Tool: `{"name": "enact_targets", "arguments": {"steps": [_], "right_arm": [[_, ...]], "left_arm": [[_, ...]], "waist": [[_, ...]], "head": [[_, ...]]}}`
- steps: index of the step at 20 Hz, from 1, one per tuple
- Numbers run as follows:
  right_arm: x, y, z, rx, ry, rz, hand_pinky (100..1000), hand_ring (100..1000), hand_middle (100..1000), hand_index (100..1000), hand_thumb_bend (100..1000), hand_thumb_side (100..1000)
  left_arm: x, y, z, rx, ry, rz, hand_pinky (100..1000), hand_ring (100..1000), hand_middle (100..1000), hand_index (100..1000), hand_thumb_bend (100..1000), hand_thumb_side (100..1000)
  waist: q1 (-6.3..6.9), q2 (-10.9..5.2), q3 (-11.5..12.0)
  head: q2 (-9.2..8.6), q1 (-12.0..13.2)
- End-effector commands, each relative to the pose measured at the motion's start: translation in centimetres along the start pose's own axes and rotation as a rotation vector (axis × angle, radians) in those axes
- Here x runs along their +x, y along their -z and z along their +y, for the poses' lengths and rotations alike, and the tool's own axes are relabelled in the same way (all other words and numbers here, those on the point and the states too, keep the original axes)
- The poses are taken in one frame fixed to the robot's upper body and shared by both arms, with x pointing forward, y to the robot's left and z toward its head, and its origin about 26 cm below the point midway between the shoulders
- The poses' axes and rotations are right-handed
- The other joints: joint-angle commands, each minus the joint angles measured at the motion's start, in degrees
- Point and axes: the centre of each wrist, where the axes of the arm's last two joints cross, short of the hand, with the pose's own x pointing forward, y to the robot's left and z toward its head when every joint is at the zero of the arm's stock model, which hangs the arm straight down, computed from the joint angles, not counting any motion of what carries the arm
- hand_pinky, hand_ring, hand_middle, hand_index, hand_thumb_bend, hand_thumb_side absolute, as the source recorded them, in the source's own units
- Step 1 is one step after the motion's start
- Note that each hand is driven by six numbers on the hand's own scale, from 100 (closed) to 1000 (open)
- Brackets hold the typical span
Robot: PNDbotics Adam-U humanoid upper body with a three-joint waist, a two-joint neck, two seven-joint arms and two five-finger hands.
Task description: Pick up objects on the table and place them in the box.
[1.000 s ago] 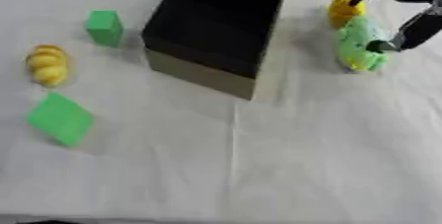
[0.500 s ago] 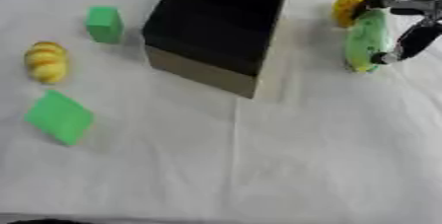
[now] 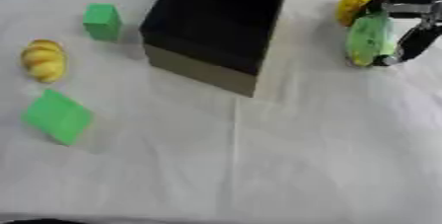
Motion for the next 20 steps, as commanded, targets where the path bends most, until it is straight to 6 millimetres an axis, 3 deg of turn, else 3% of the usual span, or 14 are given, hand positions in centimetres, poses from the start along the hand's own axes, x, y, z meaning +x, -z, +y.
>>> {"name": "enact_targets", "arguments": {"steps": [1,3,4,5,8,13,20], "right_arm": [[-0.2,-0.7,-0.9,-0.053,0.004,-0.007,897,890,704,767,255,100],[0.0,-1.0,-1.3,-0.105,0.018,-0.023,888,869,667,735,205,100],[0.2,-1.2,-1.6,-0.133,0.021,-0.025,878,851,639,708,115,100],[0.3,-1.4,-1.8,-0.159,0.023,-0.025,874,844,626,698,160,100],[0.8,-1.7,-2.6,-0.227,0.017,-0.027,868,831,616,693,105,100],[1.8,-2.5,-4.2,-0.29,0.0,-0.048,869,832,628,705,100,100],[5.2,-5.0,-8.9,-0.388,-0.051,-0.147,874,837,639,714,100,100]], "left_arm": [[0.8,0.6,0.5,0.009,0.002,-0.026,788,856,772,943,432,568],[0.8,0.6,0.4,0.008,0.001,-0.026,788,856,773,943,431,569],[0.8,0.6,0.4,0.008,0.001,-0.026,788,858,773,943,430,569],[0.8,0.6,0.4,0.007,0.0,-0.025,788,859,774,943,429,570],[0.8,0.6,0.4,0.004,0.0,-0.026,788,860,774,943,428,570],[0.8,0.6,0.4,0.001,0.003,-0.026,788,860,775,943,428,570],[0.9,0.6,0.4,-0.003,0.008,-0.03,788,861,776,943,430,568]], "waist": [[-0.36,-0.15,0.2],[-0.39,-0.19,0.2],[-0.41,-0.25,0.1],[-0.43,-0.31,0.1],[-0.52,-0.64,0.1],[-0.67,-1.36,0.1],[-1.08,-2.52,0.0]], "head": [[-0.42,-0.1],[-0.33,-0.1],[-0.3,-0.1],[-0.26,-0.1],[-0.19,-0.1],[-0.09,0.0],[0.29,0.2]]}}
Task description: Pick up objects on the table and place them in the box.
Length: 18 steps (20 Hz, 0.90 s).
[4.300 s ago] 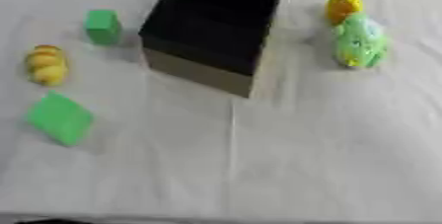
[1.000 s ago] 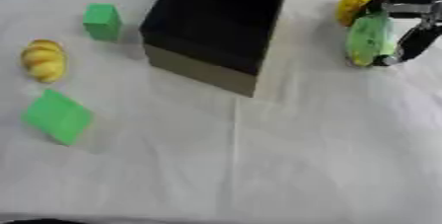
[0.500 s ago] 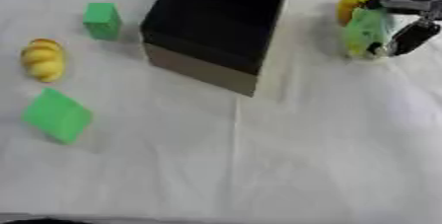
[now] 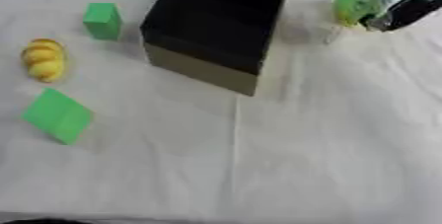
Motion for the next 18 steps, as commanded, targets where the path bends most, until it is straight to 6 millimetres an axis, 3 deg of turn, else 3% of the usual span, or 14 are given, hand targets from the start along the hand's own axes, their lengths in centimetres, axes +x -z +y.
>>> {"name": "enact_targets", "arguments": {"steps": [1,4,9,18], "right_arm": [[1.5,-1.1,-3.9,-0.058,-0.05,-0.034,874,838,641,715,100,100],[2.9,-0.5,-5.3,-0.061,-0.062,-0.069,874,838,642,715,100,100],[4.8,2.2,-6.3,-0.047,-0.049,-0.121,875,835,639,714,100,100],[7.7,8.3,-5.1,0.0,-0.011,-0.185,876,835,645,725,100,100]], "left_arm": [[1.0,0.7,0.6,-0.004,0.018,-0.037,788,861,776,943,430,568],[1.1,0.8,0.5,-0.009,0.019,-0.041,787,861,776,943,431,567],[1.3,0.8,0.1,-0.02,0.01,-0.045,787,861,777,942,431,567],[1.9,1.0,-0.8,-0.035,-0.023,-0.057,786,861,778,942,429,568]], "waist": [[-0.88,-2.69,0.0],[-1.12,-3.07,0.0],[-1.36,-3.35,0.7],[-1.78,-2.71,2.5]], "head": [[0.24,0.1],[0.32,0.0],[0.24,-0.7],[-0.68,-2.9]]}}
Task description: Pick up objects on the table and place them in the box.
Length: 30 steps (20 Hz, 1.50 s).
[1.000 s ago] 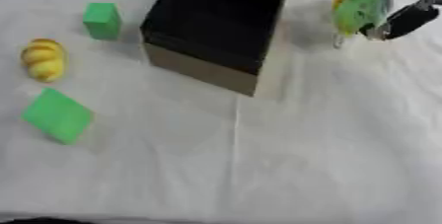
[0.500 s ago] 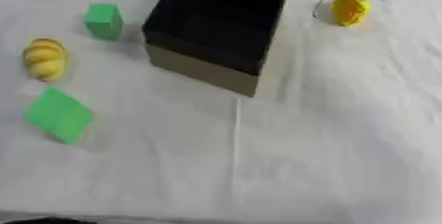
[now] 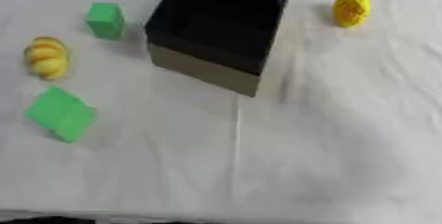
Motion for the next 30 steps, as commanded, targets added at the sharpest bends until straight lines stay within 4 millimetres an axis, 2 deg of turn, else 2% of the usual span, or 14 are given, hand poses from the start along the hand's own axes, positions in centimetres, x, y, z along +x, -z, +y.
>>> {"name": "enact_targets", "arguments": {"steps": [1,8,11,12,14,15,18,22,30], "right_arm": [[0.5,1.6,-0.2,0.0,-0.013,-0.001,877,837,652,730,100,100],[1.0,4.7,2.0,0.059,-0.033,-0.011,877,847,684,749,100,100],[0.9,5.4,3.0,0.094,-0.059,0.0,893,891,766,797,221,102],[0.8,5.6,3.2,0.105,-0.069,0.005,895,898,776,799,235,116],[0.5,5.7,3.6,0.113,-0.088,0.018,902,912,797,814,310,169],[0.4,5.8,3.7,0.114,-0.095,0.025,911,933,822,840,345,226],[-0.1,5.9,4.0,0.108,-0.106,0.043,929,965,857,877,391,300],[-0.4,5.8,4.0,0.087,-0.113,0.06,953,1000,879,901,433,297],[0.0,5.2,2.8,0.024,-0.089,0.05,951,1000,886,905,412,275]], "left_arm": [[1.3,0.7,0.1,-0.004,-0.005,-0.044,785,861,778,942,430,568],[1.9,0.9,-0.4,-0.011,-0.025,-0.06,784,861,778,942,428,569],[2.1,1.0,-0.6,-0.015,-0.03,-0.064,784,862,778,942,427,569],[2.1,1.0,-0.6,-0.016,-0.03,-0.065,784,862,778,942,427,569],[2.1,1.0,-0.6,-0.017,-0.031,-0.064,784,862,777,941,426,568],[2.1,1.0,-0.7,-0.017,-0.032,-0.063,784,862,777,940,426,568],[2.1,1.0,-0.7,-0.019,-0.034,-0.061,783,862,777,940,427,568],[2.0,1.0,-0.8,-0.018,-0.034,-0.06,783,862,777,940,427,568],[1.8,0.9,-0.7,-0.017,-0.029,-0.053,783,862,777,941,426,567]], "waist": [[-0.77,-1.63,0.5],[-1.3,-0.86,2.0],[-1.48,-0.6,2.4],[-1.53,-0.54,2.5],[-1.64,-0.48,2.6],[-1.68,-0.47,2.7],[-1.78,-0.49,2.7],[-1.8,-0.57,2.7],[-1.65,-0.88,2.4]], "head": [[-0.92,-1.1],[-1.45,-2.7],[-1.58,-2.9],[-1.57,-2.9],[-1.51,-2.8],[-1.49,-2.8],[-1.45,-2.6],[-1.32,-2.4],[-1.12,-2.2]]}}
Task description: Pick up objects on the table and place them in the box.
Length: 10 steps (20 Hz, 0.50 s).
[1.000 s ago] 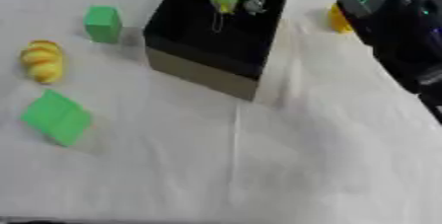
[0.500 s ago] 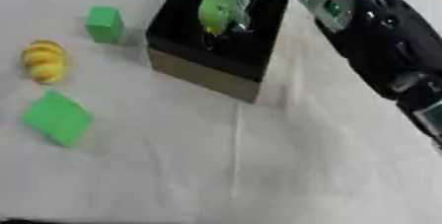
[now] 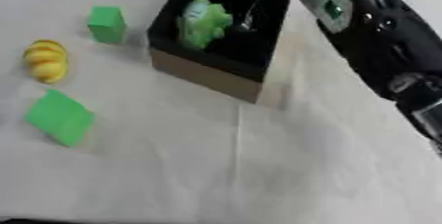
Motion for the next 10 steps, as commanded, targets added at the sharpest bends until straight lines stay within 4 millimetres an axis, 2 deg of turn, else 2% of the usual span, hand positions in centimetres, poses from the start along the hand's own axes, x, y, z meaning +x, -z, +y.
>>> {"name": "enact_targets", "arguments": {"steps": [1,5,7,10], "right_arm": [[-0.2,-1.1,-2.4,-0.07,-0.003,0.003,949,1000,884,903,408,271],[-0.9,-2.7,-3.5,-0.117,0.03,0.021,939,985,869,893,396,231],[-2.0,-4.1,-4.0,-0.139,0.04,0.052,938,985,868,892,397,215],[-4.7,-7.2,-4.1,-0.165,0.058,0.143,937,986,873,894,389,205]], "left_arm": [[1.0,0.6,0.5,0.004,0.012,-0.035,783,862,777,941,426,567],[0.7,0.4,0.6,0.007,0.019,-0.028,782,862,777,940,425,567],[0.6,0.4,0.8,0.01,0.026,-0.024,782,862,777,940,425,567],[0.4,0.3,1.1,0.018,0.036,-0.019,782,862,777,940,424,567]], "waist": [[-0.44,-1.02,-0.1],[-0.4,-1.32,-0.5],[-0.4,-1.47,-0.9],[-0.43,-1.63,-1.5]], "head": [[-0.14,0.3],[0.1,0.8],[0.24,1.2],[0.4,1.9]]}}
